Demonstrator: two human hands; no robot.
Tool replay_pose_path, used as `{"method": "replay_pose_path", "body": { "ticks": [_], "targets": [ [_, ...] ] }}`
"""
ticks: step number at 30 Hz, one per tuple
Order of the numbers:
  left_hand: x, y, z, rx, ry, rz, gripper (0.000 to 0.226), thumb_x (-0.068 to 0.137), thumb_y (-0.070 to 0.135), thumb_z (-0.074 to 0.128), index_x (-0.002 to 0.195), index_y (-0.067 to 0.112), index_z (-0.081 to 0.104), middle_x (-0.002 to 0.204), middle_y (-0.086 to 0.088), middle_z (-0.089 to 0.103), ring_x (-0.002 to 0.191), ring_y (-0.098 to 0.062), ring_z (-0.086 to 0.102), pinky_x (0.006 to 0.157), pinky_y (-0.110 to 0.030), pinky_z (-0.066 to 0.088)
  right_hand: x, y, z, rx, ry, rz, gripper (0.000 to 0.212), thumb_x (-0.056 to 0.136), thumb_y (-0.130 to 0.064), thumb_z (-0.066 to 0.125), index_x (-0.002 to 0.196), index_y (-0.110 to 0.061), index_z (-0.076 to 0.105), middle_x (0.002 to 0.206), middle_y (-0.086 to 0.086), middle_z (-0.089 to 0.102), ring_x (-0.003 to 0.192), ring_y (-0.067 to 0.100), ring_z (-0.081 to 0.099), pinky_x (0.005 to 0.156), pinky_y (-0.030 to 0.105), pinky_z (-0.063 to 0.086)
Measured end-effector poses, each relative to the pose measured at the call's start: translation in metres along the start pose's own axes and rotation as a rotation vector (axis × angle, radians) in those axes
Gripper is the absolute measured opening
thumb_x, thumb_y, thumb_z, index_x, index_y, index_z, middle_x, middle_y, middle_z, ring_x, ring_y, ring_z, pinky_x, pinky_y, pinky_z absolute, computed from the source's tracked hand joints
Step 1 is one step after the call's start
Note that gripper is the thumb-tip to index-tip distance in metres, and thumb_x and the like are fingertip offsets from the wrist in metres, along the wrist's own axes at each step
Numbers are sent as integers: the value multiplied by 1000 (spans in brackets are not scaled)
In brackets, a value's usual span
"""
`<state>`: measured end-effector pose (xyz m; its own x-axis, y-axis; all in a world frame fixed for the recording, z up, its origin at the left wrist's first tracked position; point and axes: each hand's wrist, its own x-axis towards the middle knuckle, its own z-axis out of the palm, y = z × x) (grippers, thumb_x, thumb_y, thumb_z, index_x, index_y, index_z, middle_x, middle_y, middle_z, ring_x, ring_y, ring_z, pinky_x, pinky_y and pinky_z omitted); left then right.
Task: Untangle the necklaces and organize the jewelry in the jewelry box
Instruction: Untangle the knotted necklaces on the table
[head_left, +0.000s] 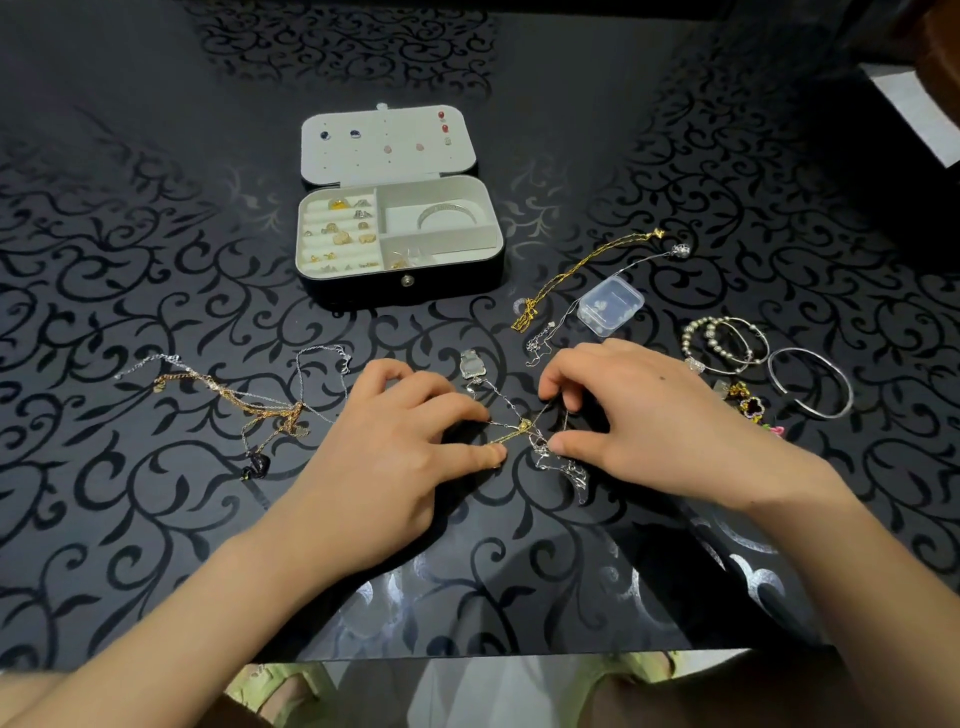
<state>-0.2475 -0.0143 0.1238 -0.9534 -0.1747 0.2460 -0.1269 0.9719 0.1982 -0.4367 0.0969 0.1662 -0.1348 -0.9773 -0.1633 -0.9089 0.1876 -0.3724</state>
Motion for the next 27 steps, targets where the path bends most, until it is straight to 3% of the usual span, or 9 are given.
{"method": "replay_pose_path", "body": {
  "ticks": [5, 12, 18, 27],
  "targets": [
    [1, 1, -2, -33, -5, -12, 52, 74, 7, 36, 104, 28, 73, 106, 2, 67, 95, -21, 53, 86, -34, 28, 4, -4, 4, 5, 95, -19, 9, 87, -36, 58, 93, -29, 57, 84, -13, 53, 89, 9, 46, 81, 26, 38],
    [8, 2, -2, -44, 35, -77, 52, 73, 7, 32, 107, 16, 71, 95, 2, 66, 85, -22, 52, 78, -33, 28, 14, -9, 13, -14, 156, 13, 15, 88, -41, 54, 89, -27, 58, 81, -13, 52, 85, 8, 44, 73, 24, 33],
    [9, -3, 2, 8, 53, -68, 44, 74, 9, 39, 100, 20, 73, 88, 1, 62, 84, -21, 47, 76, -32, 26, 30, -15, 21, -8, 213, 49, 29, 82, -49, 60, 97, -25, 55, 74, -15, 41, 84, 9, 44, 70, 26, 32],
    [9, -6, 1, 47, 80, -96, 46, 74, 10, 35, 102, 15, 72, 96, -3, 65, 86, -24, 48, 75, -36, 30, 28, -5, 11, 70, 197, 74, 8, 86, -32, 61, 84, -25, 60, 78, -9, 55, 79, 8, 45, 69, 24, 32]
  ]
}}
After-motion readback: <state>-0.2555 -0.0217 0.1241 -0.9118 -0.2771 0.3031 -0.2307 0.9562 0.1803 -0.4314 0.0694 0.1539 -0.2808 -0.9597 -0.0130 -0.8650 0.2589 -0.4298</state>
